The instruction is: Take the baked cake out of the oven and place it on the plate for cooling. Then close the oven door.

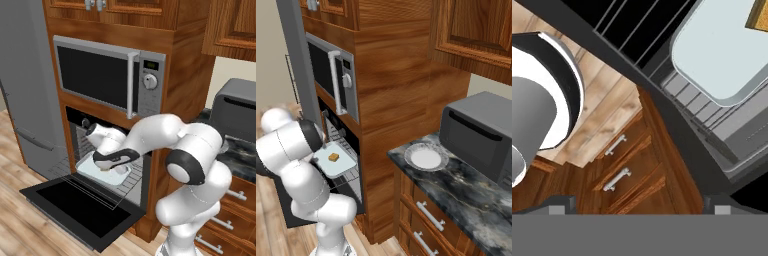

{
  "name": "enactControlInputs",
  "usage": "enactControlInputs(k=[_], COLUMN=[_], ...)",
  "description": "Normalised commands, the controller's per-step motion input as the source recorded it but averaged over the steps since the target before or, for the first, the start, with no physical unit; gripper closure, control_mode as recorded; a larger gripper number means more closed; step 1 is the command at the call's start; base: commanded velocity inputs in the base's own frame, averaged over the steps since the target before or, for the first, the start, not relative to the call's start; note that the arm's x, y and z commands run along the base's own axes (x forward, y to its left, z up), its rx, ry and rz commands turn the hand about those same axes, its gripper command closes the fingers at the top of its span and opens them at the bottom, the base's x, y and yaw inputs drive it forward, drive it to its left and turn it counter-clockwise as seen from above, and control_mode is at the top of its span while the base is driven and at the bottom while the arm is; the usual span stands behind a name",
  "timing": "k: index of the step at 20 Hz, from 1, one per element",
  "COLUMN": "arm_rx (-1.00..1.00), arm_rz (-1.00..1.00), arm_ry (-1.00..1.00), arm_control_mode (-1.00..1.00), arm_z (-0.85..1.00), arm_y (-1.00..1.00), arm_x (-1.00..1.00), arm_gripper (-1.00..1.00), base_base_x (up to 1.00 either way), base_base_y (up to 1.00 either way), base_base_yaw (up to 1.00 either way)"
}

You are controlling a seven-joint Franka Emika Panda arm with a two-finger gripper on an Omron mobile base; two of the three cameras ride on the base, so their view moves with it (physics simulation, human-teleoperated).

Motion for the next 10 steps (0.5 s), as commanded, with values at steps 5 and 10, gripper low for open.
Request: enactControlInputs(k=[5,10], arm_rx=[0.0,0.0], arm_rz=[0.03,0.03], arm_ry=[-0.06,-0.02], arm_control_mode=[-1.0,-1.0], arm_z=[-0.21,-0.01], arm_y=[0.03,0.26], arm_x=[0.0,0.0], arm_gripper=[-1.0,-1.0], base_base_x=[0.0,0.0], base_base_y=[0.0,0.0], base_base_yaw=[0.0,0.0])
